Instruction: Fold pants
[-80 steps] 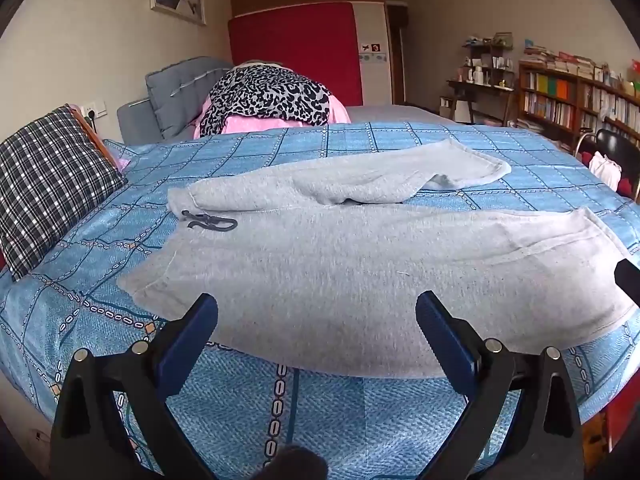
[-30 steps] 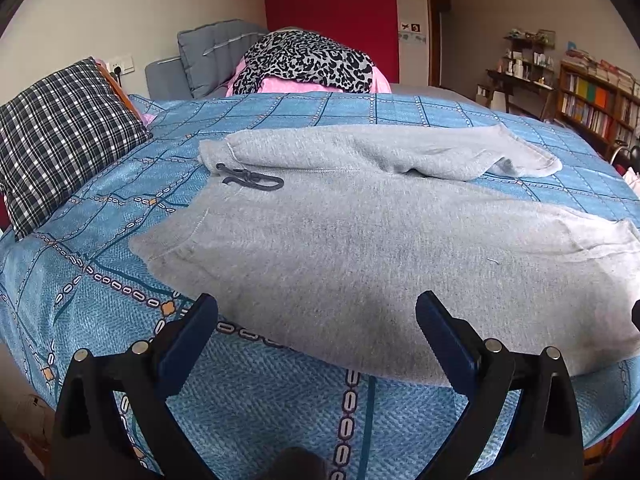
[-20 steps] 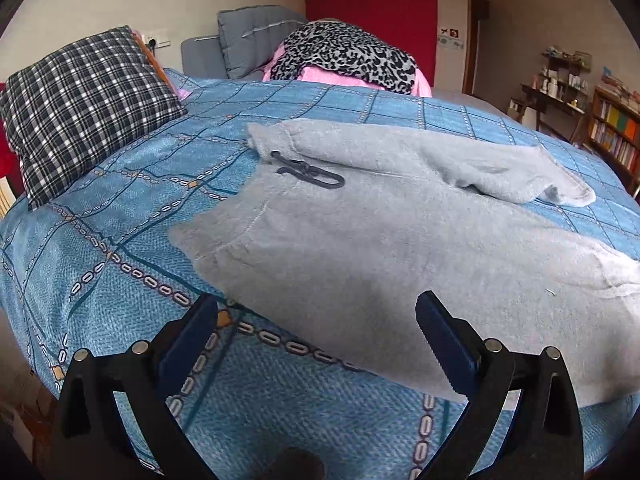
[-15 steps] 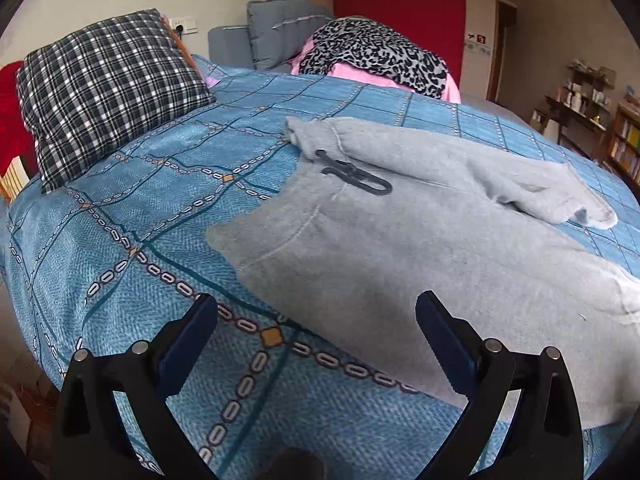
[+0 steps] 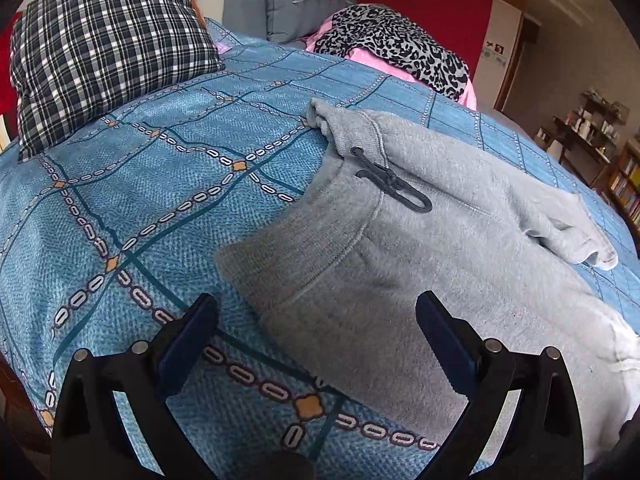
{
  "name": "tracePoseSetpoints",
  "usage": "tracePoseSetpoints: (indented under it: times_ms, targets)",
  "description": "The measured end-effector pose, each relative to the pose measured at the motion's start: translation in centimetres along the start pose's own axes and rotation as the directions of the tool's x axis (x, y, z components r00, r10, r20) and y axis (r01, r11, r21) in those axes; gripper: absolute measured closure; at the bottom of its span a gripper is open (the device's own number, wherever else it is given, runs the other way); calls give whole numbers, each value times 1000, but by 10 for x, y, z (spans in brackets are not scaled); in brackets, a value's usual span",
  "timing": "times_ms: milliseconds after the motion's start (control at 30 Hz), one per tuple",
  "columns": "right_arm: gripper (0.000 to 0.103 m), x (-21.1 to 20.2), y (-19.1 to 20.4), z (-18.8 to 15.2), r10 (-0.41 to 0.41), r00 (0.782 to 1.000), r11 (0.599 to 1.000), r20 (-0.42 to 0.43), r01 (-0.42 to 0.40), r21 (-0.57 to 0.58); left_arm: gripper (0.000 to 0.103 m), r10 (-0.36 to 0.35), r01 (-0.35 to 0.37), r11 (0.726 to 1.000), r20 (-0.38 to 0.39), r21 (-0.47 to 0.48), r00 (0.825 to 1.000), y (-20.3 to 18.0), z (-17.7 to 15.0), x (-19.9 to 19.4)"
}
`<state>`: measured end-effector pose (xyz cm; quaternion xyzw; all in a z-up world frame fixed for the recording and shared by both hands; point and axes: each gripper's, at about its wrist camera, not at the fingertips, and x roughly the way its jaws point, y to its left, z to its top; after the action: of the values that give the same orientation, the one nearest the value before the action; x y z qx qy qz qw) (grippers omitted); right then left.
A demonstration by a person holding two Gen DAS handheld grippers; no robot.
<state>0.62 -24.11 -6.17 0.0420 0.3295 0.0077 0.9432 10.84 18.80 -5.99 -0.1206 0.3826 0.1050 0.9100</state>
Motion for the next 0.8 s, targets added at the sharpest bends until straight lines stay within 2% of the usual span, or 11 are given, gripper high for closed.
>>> tracePoseSetpoints:
  times_ms: [100, 233, 400, 533, 667, 800]
  targets:
    - [2, 3, -1, -1, 7, 1000, 1000, -4, -7, 1, 5, -74, 73, 997, -29, -38, 997, 6, 5, 3]
    - [2, 5, -3, -1, 31, 1000, 999, -4, -30, 17, 6, -182, 176, 976, -38, -129, 983, 15, 11, 4]
    - [2, 11, -7, -4, 46, 999, 998, -16, -46, 32, 12, -215, 207, 965, -30, -162, 976, 20, 9, 1]
    - [2, 18, -8, -7, 62, 998, 997, -33, -61, 50, 31, -218, 208, 960, -35, -187, 975, 25, 8, -3]
    - [2, 24, -9, -11, 63, 997, 997, -39, -61, 46, 53, -256, 239, 938, -39, -251, 966, 38, 12, -1]
    - [2, 26, -6, -15, 55, 998, 998, -35, -54, 24, 64, -264, 245, 928, -31, -279, 964, 44, 12, -3]
